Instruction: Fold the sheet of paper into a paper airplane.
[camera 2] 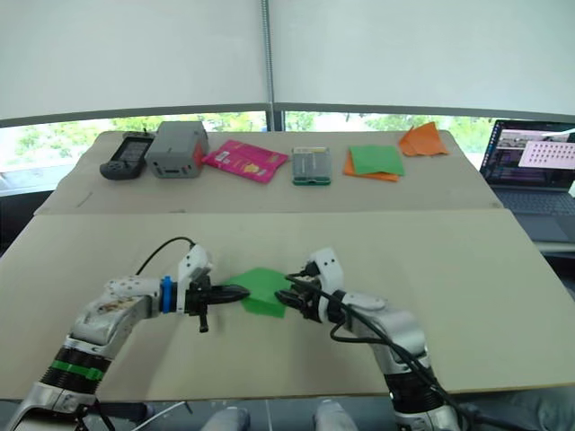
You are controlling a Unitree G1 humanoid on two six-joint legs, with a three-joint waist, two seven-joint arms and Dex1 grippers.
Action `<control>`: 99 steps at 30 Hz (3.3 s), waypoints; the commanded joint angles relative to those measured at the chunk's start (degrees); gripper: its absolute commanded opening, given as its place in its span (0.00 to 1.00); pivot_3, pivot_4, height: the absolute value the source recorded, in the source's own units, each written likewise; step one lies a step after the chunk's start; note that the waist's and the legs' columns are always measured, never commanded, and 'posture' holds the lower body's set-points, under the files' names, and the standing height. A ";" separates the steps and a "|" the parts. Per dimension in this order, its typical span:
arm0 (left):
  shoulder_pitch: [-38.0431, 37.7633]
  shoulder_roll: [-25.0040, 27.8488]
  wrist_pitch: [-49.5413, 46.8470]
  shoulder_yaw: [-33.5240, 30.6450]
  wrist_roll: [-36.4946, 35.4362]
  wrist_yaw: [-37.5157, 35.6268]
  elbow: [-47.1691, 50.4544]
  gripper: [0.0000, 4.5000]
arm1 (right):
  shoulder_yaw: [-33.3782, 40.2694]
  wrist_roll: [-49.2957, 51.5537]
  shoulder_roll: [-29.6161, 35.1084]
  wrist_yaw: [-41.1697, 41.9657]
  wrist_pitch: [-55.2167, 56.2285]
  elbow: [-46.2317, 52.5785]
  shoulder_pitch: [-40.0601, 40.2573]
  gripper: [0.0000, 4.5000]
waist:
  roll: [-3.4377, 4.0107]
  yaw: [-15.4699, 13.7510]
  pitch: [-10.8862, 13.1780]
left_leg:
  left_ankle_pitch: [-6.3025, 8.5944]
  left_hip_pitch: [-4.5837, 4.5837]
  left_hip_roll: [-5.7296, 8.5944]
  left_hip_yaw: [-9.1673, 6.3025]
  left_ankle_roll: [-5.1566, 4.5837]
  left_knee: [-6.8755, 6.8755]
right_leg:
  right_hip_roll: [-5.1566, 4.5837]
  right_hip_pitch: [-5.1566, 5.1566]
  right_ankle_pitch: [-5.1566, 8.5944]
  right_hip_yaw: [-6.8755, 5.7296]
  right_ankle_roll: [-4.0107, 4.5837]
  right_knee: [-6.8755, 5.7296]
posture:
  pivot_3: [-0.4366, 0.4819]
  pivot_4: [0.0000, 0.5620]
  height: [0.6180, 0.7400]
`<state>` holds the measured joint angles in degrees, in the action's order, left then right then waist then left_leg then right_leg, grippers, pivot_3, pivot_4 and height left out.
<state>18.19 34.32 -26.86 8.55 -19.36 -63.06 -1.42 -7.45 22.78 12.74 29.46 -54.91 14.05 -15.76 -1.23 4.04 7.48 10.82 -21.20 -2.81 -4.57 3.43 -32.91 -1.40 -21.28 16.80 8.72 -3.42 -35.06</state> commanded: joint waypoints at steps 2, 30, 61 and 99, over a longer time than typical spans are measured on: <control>0.95 0.26 3.15 0.51 2.31 0.20 -1.63 0.00 | -0.29 0.66 0.16 -0.52 0.39 1.62 0.96 0.58 | 0.00 -0.02 0.00 | 0.00 0.01 0.00 0.00 0.00 0.00 | 0.00 0.00 0.00 0.00 0.00 0.00 | 0.48 0.27 1.00; -0.08 0.14 6.03 -0.04 3.62 -0.35 0.09 0.00 | 4.47 4.98 -1.85 -0.49 -0.48 -4.09 -3.05 0.58 | 0.02 -0.13 0.01 | 0.00 -0.06 0.00 0.00 0.00 0.01 | -0.01 -0.01 0.00 0.00 0.01 0.01 | 0.48 0.27 1.00; -1.33 1.29 6.48 0.34 4.28 0.02 1.30 0.00 | 12.89 16.66 -3.53 -1.38 -13.31 -6.75 -3.19 0.58 | 0.03 0.01 0.03 | 0.00 -0.06 0.00 0.00 0.00 0.02 | -0.01 -0.02 0.01 0.01 0.01 0.02 | 0.48 0.27 1.00; -1.47 1.64 6.87 0.47 4.58 -0.04 0.98 0.00 | -3.58 0.43 1.75 7.60 22.83 -6.56 0.88 0.01 | 0.04 -0.03 0.10 | 0.01 -0.13 0.00 0.01 0.03 0.05 | -0.03 -0.07 0.01 0.00 0.01 0.07 | 0.48 0.27 1.00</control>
<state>16.42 35.54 -21.17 9.85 -14.67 -63.12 -1.94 -10.11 25.37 14.45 36.02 -37.45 5.80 -14.66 -1.18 4.01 7.57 10.84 -21.34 -2.81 -4.56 3.46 -32.86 -1.43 -21.36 16.81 8.72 -3.41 -34.99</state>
